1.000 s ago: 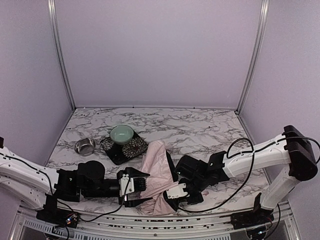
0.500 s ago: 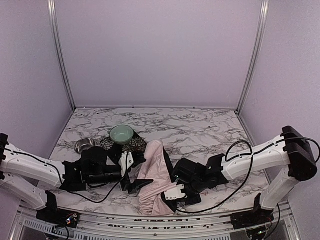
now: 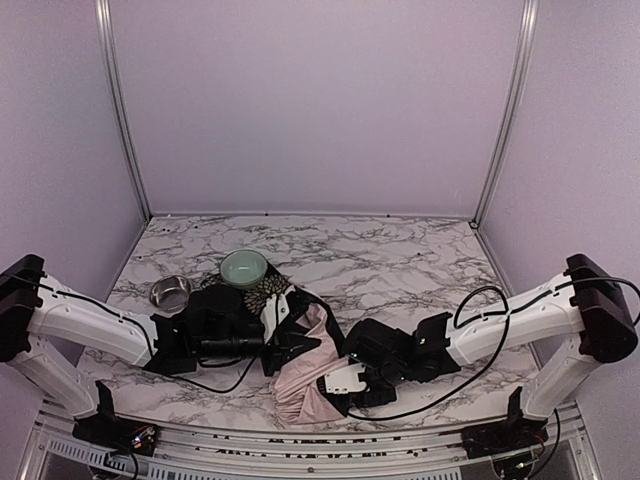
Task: Put away the umbrella
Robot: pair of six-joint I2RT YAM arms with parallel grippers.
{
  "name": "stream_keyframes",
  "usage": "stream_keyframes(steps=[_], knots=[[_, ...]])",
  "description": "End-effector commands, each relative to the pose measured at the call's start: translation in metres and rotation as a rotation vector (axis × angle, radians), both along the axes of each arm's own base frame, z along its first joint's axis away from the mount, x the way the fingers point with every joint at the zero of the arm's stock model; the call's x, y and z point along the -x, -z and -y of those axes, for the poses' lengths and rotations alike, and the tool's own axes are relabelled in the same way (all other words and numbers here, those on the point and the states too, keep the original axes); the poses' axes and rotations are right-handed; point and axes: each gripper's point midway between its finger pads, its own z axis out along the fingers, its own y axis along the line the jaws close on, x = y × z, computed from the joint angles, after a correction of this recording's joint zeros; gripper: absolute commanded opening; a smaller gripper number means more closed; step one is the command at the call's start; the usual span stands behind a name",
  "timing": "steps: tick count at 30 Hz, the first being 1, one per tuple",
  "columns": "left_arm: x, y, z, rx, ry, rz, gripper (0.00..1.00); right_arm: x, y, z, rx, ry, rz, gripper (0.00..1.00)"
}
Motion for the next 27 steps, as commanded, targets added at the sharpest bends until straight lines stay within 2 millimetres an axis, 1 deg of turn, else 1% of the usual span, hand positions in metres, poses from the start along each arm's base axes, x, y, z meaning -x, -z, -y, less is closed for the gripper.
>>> stream_keyframes(steps=[1, 2, 6, 9, 11, 12, 13, 15, 17, 18, 20, 21, 25, 27], knots=[[-0.001, -0.014, -0.003, 0.026, 0.004, 0.072, 0.03, 0.0, -0.004, 0.005, -0.001, 0.023, 0.043, 0.65], [-0.001, -0.015, -0.005, 0.024, 0.001, 0.083, 0.0, 0.001, -0.008, 0.005, -0.008, 0.022, 0.043, 0.66], [0.002, -0.017, -0.01, 0.021, 0.019, 0.117, 0.0, 0.011, -0.026, 0.005, -0.058, 0.005, 0.004, 0.67], [0.007, -0.019, -0.014, 0.024, 0.038, 0.141, 0.0, 0.025, -0.05, 0.005, -0.124, -0.023, -0.05, 0.68], [0.01, -0.021, -0.016, 0.027, 0.05, 0.153, 0.0, 0.035, -0.068, 0.007, -0.187, -0.054, -0.115, 0.69], [0.013, -0.022, -0.016, 0.032, 0.068, 0.156, 0.0, 0.04, -0.073, 0.008, -0.217, -0.071, -0.158, 0.69], [0.018, -0.022, -0.017, 0.034, 0.092, 0.157, 0.0, 0.04, -0.077, 0.007, -0.249, -0.075, -0.186, 0.69], [0.026, -0.025, -0.017, 0.045, 0.132, 0.164, 0.0, 0.033, -0.08, 0.007, -0.29, -0.059, -0.217, 0.69], [0.032, -0.027, -0.018, 0.05, 0.15, 0.17, 0.0, 0.022, -0.08, 0.007, -0.303, -0.031, -0.232, 0.68], [0.035, -0.027, -0.019, 0.052, 0.154, 0.173, 0.0, 0.013, -0.078, 0.006, -0.297, -0.01, -0.217, 0.68], [0.04, -0.027, -0.021, 0.055, 0.164, 0.173, 0.0, 0.004, -0.071, 0.005, -0.269, 0.007, -0.225, 0.67], [0.043, -0.028, -0.022, 0.058, 0.173, 0.175, 0.0, 0.003, -0.065, 0.005, -0.249, 0.005, -0.244, 0.66], [0.054, -0.031, -0.026, 0.068, 0.191, 0.193, 0.0, 0.003, -0.027, 0.009, -0.11, 0.026, -0.325, 0.63], [0.058, -0.03, -0.025, 0.065, 0.194, 0.196, 0.0, -0.001, -0.01, 0.01, -0.058, 0.046, -0.337, 0.6]])
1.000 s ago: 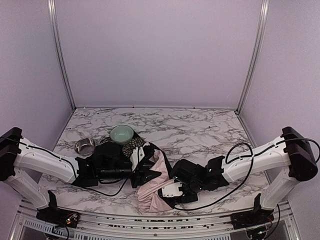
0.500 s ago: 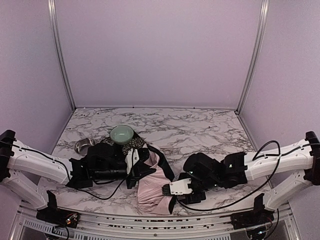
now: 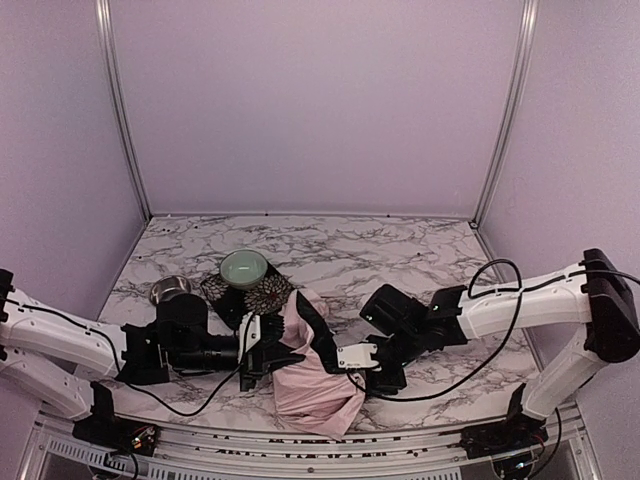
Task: Put away the umbrella
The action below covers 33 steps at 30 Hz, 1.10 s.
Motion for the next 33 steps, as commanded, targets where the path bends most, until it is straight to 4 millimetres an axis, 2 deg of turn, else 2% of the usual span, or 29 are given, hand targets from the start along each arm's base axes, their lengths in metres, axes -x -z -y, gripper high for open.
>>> stream_keyframes(steps=[1, 3, 8, 11, 13, 16, 21, 24, 25, 26, 29, 31, 33], knots=[[0.012, -0.008, -0.001, 0.025, 0.035, 0.031, 0.0, -0.004, 0.023, -0.001, 0.085, -0.003, -0.057, 0.59], [0.017, -0.009, 0.002, 0.023, 0.05, 0.036, 0.0, -0.01, 0.031, -0.002, 0.093, 0.016, -0.063, 0.52], [0.037, -0.017, 0.006, 0.03, 0.115, 0.051, 0.0, -0.019, 0.036, -0.006, 0.079, 0.048, -0.041, 0.16], [0.054, -0.024, 0.008, 0.039, 0.17, 0.063, 0.0, -0.026, 0.033, -0.005, 0.077, 0.07, -0.007, 0.02], [0.066, -0.025, 0.009, 0.031, 0.207, 0.062, 0.0, -0.038, 0.026, -0.006, 0.062, 0.111, 0.039, 0.0], [0.083, -0.018, 0.008, 0.001, 0.255, 0.065, 0.0, -0.064, 0.003, -0.008, -0.006, 0.209, 0.115, 0.0], [0.082, 0.02, 0.003, -0.104, 0.24, 0.069, 0.0, -0.09, -0.045, -0.011, -0.175, 0.312, 0.194, 0.0], [0.079, 0.045, 0.001, -0.169, 0.229, 0.07, 0.0, -0.093, -0.068, -0.009, -0.263, 0.33, 0.237, 0.0], [0.078, 0.049, 0.001, -0.178, 0.226, 0.07, 0.07, -0.093, -0.072, -0.008, -0.281, 0.332, 0.252, 0.0], [0.078, 0.049, 0.001, -0.182, 0.222, 0.07, 0.19, -0.094, -0.076, -0.006, -0.295, 0.335, 0.269, 0.0], [0.077, 0.035, -0.006, -0.142, 0.21, 0.108, 0.54, -0.097, -0.082, 0.001, -0.313, 0.356, 0.321, 0.0], [0.071, 0.023, -0.019, -0.109, 0.17, 0.16, 0.73, -0.099, -0.087, 0.003, -0.328, 0.364, 0.343, 0.0], [0.064, 0.018, -0.034, -0.101, 0.12, 0.211, 0.83, -0.1, -0.089, 0.002, -0.337, 0.363, 0.357, 0.0]])
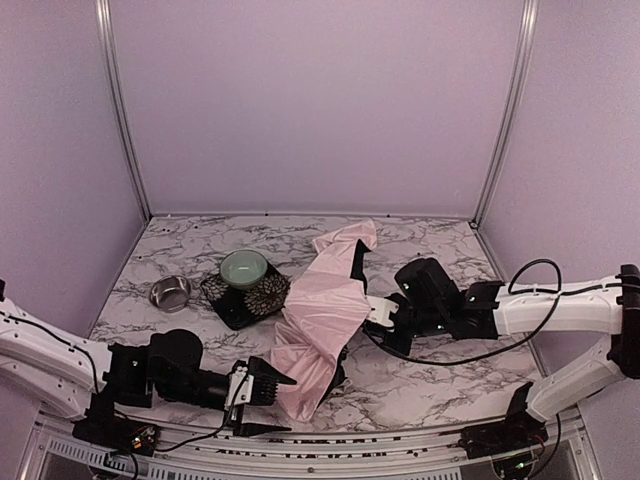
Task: Put away the umbrella
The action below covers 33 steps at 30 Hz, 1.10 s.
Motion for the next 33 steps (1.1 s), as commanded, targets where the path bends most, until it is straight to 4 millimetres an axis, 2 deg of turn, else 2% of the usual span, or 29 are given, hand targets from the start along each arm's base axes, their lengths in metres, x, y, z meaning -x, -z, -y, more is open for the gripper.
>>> stream_keyframes(steps=[1, 2, 4, 6, 8, 10, 12, 14, 16, 17, 19, 21, 23, 26, 29, 33], knots=[[-0.016, -0.024, -0.029, 0.065, -0.099, 0.125, 0.84, -0.019, -0.033, -0.01, -0.103, 0.039, 0.112, 0.0], [-0.023, -0.033, -0.034, 0.091, -0.139, 0.138, 0.84, -0.02, -0.032, -0.01, -0.096, 0.042, 0.119, 0.0], [-0.032, -0.066, -0.038, 0.182, -0.193, 0.133, 0.78, -0.024, -0.029, -0.009, -0.079, 0.056, 0.123, 0.0], [-0.039, -0.104, -0.033, 0.268, -0.24, 0.095, 0.7, -0.027, -0.028, -0.008, -0.069, 0.067, 0.132, 0.0], [-0.051, -0.138, -0.018, 0.339, -0.305, 0.027, 0.68, -0.028, -0.029, -0.009, -0.067, 0.069, 0.138, 0.0], [-0.058, -0.152, -0.002, 0.374, -0.335, 0.01, 0.69, -0.028, -0.03, -0.009, -0.063, 0.067, 0.143, 0.0], [-0.068, -0.158, 0.014, 0.389, -0.367, 0.024, 0.72, -0.029, -0.031, -0.008, -0.06, 0.07, 0.145, 0.0], [-0.067, -0.151, 0.036, 0.353, -0.33, 0.067, 0.77, -0.03, -0.034, -0.008, -0.067, 0.077, 0.148, 0.0], [-0.064, -0.137, 0.057, 0.305, -0.282, 0.094, 0.77, -0.029, -0.04, -0.009, -0.087, 0.079, 0.149, 0.0], [-0.065, -0.128, 0.065, 0.279, -0.278, 0.106, 0.73, -0.029, -0.044, -0.009, -0.103, 0.083, 0.15, 0.0], [-0.073, -0.106, 0.07, 0.224, -0.307, 0.122, 0.58, -0.029, -0.055, -0.008, -0.133, 0.09, 0.159, 0.0], [-0.079, -0.094, 0.066, 0.206, -0.331, 0.126, 0.46, -0.027, -0.068, -0.007, -0.167, 0.088, 0.175, 0.0], [-0.08, -0.071, 0.054, 0.175, -0.339, 0.108, 0.37, -0.024, -0.082, -0.006, -0.206, 0.081, 0.196, 0.0], [-0.077, -0.055, 0.044, 0.146, -0.323, 0.102, 0.34, -0.023, -0.099, -0.003, -0.248, 0.082, 0.232, 0.0], [-0.061, -0.05, 0.035, 0.148, -0.248, 0.081, 0.44, -0.025, -0.109, 0.003, -0.26, 0.105, 0.262, 0.0], [-0.051, -0.072, 0.021, 0.22, -0.226, 0.027, 0.53, -0.036, -0.114, 0.014, -0.221, 0.171, 0.316, 0.0]])
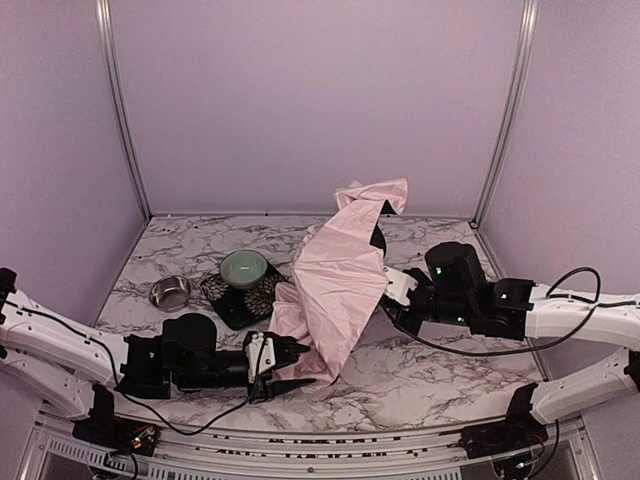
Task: Put away the umbrella
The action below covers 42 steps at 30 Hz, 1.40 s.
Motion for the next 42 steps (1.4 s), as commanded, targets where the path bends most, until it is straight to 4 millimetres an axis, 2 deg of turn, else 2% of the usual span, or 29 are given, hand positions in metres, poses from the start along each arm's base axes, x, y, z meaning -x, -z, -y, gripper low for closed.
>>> stream_keyframes(steps=[1, 5, 7, 11, 14, 18, 20, 23, 25, 27, 31, 35, 37, 39, 42], knots=[[0.011, -0.052, -0.012, 0.175, 0.035, -0.034, 0.56, -0.022, -0.041, 0.005, -0.062, 0.097, 0.119, 0.0], [-0.008, -0.086, -0.039, 0.327, -0.106, -0.088, 0.71, -0.024, -0.049, 0.006, -0.046, 0.099, 0.141, 0.0], [-0.025, -0.089, -0.054, 0.375, -0.181, -0.138, 0.76, -0.024, -0.053, 0.006, -0.049, 0.097, 0.149, 0.0], [-0.063, -0.057, -0.067, 0.344, -0.31, -0.226, 0.78, -0.024, -0.062, 0.003, -0.066, 0.088, 0.16, 0.0], [-0.063, -0.037, -0.053, 0.278, -0.279, -0.243, 0.83, -0.024, -0.067, 0.001, -0.084, 0.086, 0.16, 0.0], [-0.069, -0.026, -0.044, 0.254, -0.295, -0.251, 0.86, -0.022, -0.075, 0.0, -0.103, 0.073, 0.17, 0.0], [-0.064, -0.036, -0.043, 0.285, -0.259, -0.243, 0.86, -0.02, -0.073, 0.001, -0.095, 0.065, 0.174, 0.0], [-0.039, -0.052, -0.042, 0.315, -0.109, -0.214, 0.86, -0.016, -0.073, 0.003, -0.101, 0.051, 0.179, 0.0], [-0.018, -0.055, -0.045, 0.307, 0.001, -0.188, 0.86, -0.01, -0.077, 0.0, -0.125, 0.014, 0.18, 0.0], [-0.006, -0.053, -0.052, 0.295, 0.056, -0.176, 0.88, -0.004, -0.081, -0.003, -0.145, -0.023, 0.171, 0.0], [-0.006, -0.061, -0.075, 0.327, 0.057, -0.141, 0.89, 0.008, -0.086, -0.008, -0.162, -0.094, 0.155, 0.0], [0.0, -0.089, -0.099, 0.398, 0.107, -0.062, 0.84, 0.031, -0.093, -0.013, -0.193, -0.221, 0.158, 0.0], [0.001, -0.092, -0.098, 0.366, 0.117, -0.042, 0.76, 0.039, -0.093, -0.017, -0.203, -0.27, 0.146, 0.0], [-0.008, -0.085, -0.088, 0.296, 0.098, -0.058, 0.7, 0.045, -0.093, -0.021, -0.211, -0.305, 0.13, 0.0], [-0.013, -0.07, -0.069, 0.215, 0.117, -0.067, 0.72, 0.047, -0.091, -0.025, -0.208, -0.331, 0.117, 0.0]])
